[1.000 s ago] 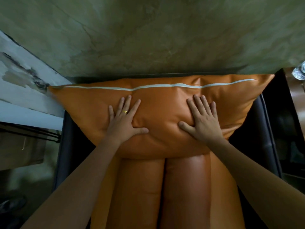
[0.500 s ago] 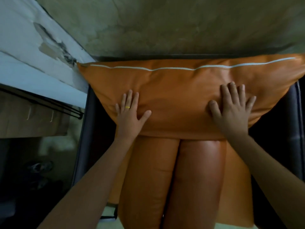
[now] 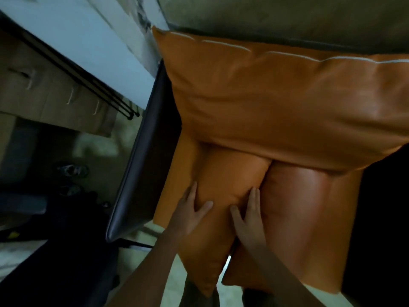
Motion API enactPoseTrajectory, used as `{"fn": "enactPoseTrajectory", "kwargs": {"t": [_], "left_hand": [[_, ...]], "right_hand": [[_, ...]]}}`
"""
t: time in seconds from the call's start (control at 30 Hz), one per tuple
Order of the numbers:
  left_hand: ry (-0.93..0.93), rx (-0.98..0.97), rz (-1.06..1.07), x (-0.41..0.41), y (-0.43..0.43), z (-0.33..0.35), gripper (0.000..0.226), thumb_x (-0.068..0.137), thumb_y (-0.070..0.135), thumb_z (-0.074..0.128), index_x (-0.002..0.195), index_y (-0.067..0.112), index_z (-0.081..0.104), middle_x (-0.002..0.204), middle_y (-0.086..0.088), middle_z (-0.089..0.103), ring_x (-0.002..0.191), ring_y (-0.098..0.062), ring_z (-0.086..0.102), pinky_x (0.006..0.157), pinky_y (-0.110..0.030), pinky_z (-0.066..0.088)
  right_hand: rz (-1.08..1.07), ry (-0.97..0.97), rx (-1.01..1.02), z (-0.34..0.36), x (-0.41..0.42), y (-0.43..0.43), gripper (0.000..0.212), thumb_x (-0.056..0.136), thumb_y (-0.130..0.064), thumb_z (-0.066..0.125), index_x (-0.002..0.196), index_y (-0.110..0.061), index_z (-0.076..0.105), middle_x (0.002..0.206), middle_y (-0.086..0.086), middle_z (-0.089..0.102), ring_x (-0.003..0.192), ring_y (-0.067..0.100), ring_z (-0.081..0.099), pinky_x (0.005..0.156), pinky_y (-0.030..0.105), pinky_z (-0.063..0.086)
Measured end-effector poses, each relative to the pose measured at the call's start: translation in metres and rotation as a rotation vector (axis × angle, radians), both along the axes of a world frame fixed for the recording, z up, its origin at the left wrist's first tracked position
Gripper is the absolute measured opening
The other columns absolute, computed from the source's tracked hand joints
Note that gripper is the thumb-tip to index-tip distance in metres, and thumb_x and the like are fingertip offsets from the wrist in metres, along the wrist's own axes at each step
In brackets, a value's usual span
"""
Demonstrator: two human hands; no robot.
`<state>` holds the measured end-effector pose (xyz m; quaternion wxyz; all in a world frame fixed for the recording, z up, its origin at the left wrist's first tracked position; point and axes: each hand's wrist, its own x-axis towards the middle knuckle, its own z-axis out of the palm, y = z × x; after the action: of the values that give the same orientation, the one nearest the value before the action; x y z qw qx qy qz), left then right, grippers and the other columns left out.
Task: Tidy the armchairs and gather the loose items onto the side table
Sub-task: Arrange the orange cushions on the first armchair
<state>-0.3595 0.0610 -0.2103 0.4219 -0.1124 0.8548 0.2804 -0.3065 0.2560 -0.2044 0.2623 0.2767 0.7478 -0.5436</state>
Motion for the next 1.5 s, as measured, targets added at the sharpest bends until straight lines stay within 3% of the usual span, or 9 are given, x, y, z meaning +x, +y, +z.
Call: {"fn": "enactPoseTrajectory", "kwargs": {"t": [0.17, 0.3, 0.5, 0.8, 0.97, 1.13, 1.23, 1.37, 1.5], "left_hand": [[0.011, 0.085, 0.020, 0.011, -0.009, -0.002, 0.103, 0.075, 0.088, 0.044, 0.154, 0.046, -0.009, 0.166, 0.006, 0.007, 0.149, -0.025, 0.023, 0.117, -0.049, 0.032], [-0.041, 0.133, 0.016, 0.018, -0.025, -0.001, 0.108, 0.072, 0.087, 0.052, 0.152, 0.050, -0.011, 0.166, 0.008, 0.004, 0.149, -0.026, 0.022, 0.116, -0.050, 0.032], [-0.049, 0.121, 0.059, 0.042, -0.077, 0.002, 0.117, 0.065, 0.091, 0.054, 0.152, 0.048, -0.011, 0.165, 0.007, 0.012, 0.145, -0.028, 0.031, 0.113, -0.052, 0.036], [0.012, 0.095, 0.220, 0.071, -0.124, 0.002, 0.116, 0.060, 0.094, 0.054, 0.151, 0.053, -0.006, 0.162, 0.004, 0.020, 0.141, -0.031, 0.037, 0.108, -0.059, 0.039], [0.012, 0.107, 0.241, 0.082, -0.133, 0.005, 0.111, 0.062, 0.091, 0.057, 0.147, 0.060, -0.008, 0.160, 0.003, 0.020, 0.139, -0.033, 0.038, 0.104, -0.062, 0.041], [0.073, -0.066, 0.300, 0.094, -0.124, 0.004, 0.104, 0.064, 0.089, 0.054, 0.147, 0.061, -0.003, 0.155, -0.001, 0.032, 0.133, -0.035, 0.044, 0.103, -0.063, 0.040], [0.055, -0.147, 0.387, 0.100, -0.115, 0.003, 0.104, 0.067, 0.087, 0.055, 0.149, 0.056, 0.001, 0.152, -0.004, 0.038, 0.132, -0.037, 0.044, 0.103, -0.060, 0.040], [0.011, -0.149, 0.524, 0.102, -0.113, 0.006, 0.112, 0.058, 0.093, 0.048, 0.153, 0.048, 0.011, 0.149, -0.006, 0.044, 0.132, -0.037, 0.046, 0.103, -0.057, 0.040], [0.092, -0.212, 0.639, 0.097, -0.132, 0.015, 0.097, 0.069, 0.086, 0.047, 0.152, 0.040, 0.030, 0.143, -0.006, 0.054, 0.128, -0.034, 0.052, 0.103, -0.053, 0.042]], "right_hand": [[-0.161, -0.008, -0.052, -0.004, -0.004, -0.011, 0.083, 0.100, -0.042, 0.054, 0.158, -0.039, -0.005, 0.166, -0.016, -0.006, 0.141, -0.003, 0.007, 0.116, 0.027, 0.019], [-0.297, -0.029, -0.110, -0.005, -0.003, -0.024, 0.081, 0.096, -0.046, 0.058, 0.153, -0.054, 0.001, 0.167, -0.013, 0.012, 0.149, 0.015, 0.025, 0.121, 0.045, 0.028], [-0.095, 0.048, -0.132, 0.007, 0.010, -0.064, 0.083, 0.097, -0.048, 0.055, 0.149, -0.059, -0.009, 0.165, -0.022, -0.008, 0.154, 0.013, 0.006, 0.124, 0.047, 0.020], [0.360, 0.187, -0.039, 0.013, 0.003, -0.127, 0.081, 0.100, -0.035, 0.054, 0.159, -0.035, -0.002, 0.161, -0.022, -0.017, 0.150, 0.006, -0.021, 0.121, 0.034, -0.002], [0.339, 0.165, -0.161, 0.020, -0.005, -0.091, 0.072, 0.102, -0.024, 0.054, 0.158, -0.039, 0.011, 0.161, -0.025, 0.003, 0.150, -0.002, -0.002, 0.125, 0.032, 0.011], [0.332, 0.369, 0.305, 0.002, -0.029, -0.033, 0.080, 0.095, -0.029, 0.064, 0.159, -0.037, 0.017, 0.168, -0.006, 0.000, 0.155, 0.016, 0.004, 0.123, 0.053, 0.017], [0.128, 0.169, 0.094, 0.004, -0.069, -0.011, 0.093, 0.092, -0.044, 0.068, 0.157, -0.046, 0.001, 0.168, -0.008, -0.007, 0.146, 0.005, 0.009, 0.116, 0.034, 0.021], [0.207, 0.191, 0.106, -0.002, -0.102, -0.015, 0.104, 0.086, -0.060, 0.064, 0.156, -0.043, -0.011, 0.167, -0.010, 0.014, 0.148, 0.017, 0.028, 0.119, 0.039, 0.029], [0.413, 0.240, 0.137, -0.004, -0.135, -0.052, 0.097, 0.088, -0.050, 0.067, 0.155, -0.049, -0.003, 0.169, -0.003, -0.003, 0.147, 0.025, 0.032, 0.114, 0.034, 0.030]]}}
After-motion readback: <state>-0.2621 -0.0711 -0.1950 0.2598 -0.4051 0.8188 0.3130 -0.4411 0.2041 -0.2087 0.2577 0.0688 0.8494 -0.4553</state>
